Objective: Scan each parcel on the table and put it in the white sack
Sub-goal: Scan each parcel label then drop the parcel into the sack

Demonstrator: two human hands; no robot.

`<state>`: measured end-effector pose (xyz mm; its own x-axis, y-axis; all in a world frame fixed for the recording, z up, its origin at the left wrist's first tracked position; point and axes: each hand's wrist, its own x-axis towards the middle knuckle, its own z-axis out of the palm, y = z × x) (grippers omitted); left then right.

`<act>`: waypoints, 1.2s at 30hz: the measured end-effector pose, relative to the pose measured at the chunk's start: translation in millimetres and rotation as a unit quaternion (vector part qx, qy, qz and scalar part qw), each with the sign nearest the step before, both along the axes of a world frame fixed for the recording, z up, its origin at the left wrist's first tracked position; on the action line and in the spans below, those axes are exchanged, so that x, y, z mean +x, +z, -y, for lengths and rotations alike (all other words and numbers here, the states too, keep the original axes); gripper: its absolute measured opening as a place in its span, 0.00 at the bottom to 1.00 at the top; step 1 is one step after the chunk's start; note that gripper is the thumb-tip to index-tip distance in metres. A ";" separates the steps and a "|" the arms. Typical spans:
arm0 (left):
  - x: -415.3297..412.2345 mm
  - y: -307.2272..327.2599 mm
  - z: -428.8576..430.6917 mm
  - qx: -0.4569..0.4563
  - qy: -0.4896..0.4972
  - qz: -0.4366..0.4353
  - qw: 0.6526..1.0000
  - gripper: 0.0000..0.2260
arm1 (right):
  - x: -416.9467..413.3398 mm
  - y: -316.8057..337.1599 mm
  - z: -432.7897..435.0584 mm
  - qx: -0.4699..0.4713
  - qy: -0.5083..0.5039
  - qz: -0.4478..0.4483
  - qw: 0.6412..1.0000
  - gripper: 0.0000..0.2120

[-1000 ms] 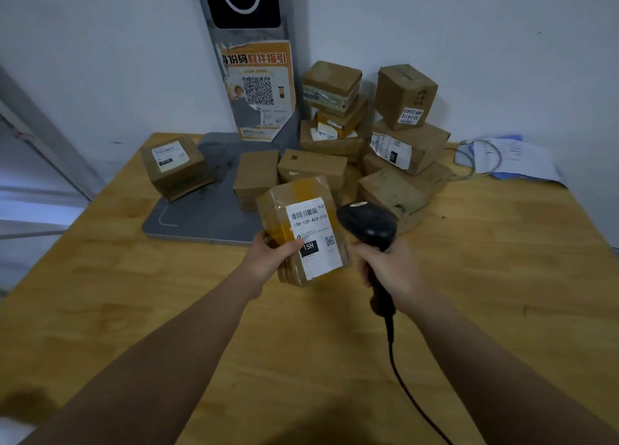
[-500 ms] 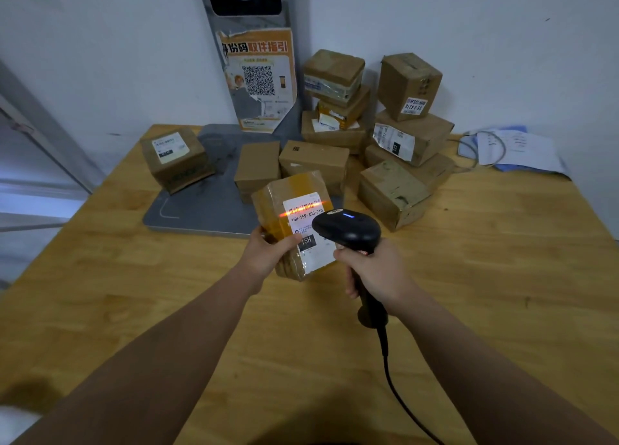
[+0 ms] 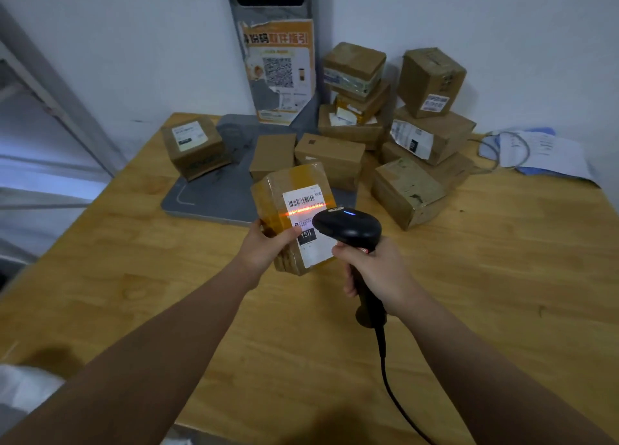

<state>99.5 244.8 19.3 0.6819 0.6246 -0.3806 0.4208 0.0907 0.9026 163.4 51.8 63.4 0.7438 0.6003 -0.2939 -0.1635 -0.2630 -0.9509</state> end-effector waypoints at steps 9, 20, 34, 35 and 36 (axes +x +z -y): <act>-115.1 14.9 -10.0 0.023 0.123 0.021 0.992 0.31 | -69.9 -12.1 -32.6 0.036 0.102 -0.040 0.993 0.13; -355.2 -5.5 -24.4 0.118 0.212 0.056 0.968 0.24 | -256.3 -81.6 -77.7 -0.004 0.147 -0.059 0.987 0.13; -547.9 -106.4 -23.4 0.225 -0.060 -0.464 0.854 0.57 | -390.4 -169.3 -101.6 -0.187 0.196 0.207 0.940 0.31; -552.3 -111.0 -23.1 0.244 -0.117 -0.486 0.831 0.56 | -395.3 -173.6 -102.1 -0.189 0.199 0.224 0.935 0.30; -556.1 -115.8 -22.1 0.264 -0.170 -0.501 0.806 0.55 | -399.8 -177.0 -102.4 -0.193 0.201 0.241 0.930 0.28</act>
<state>-456.7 266.9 -96.5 0.3642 0.7215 -0.5889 0.8819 -0.4705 -0.0310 -236.4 154.2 -113.6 0.5837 0.7773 -0.2348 0.4424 -0.5469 -0.7107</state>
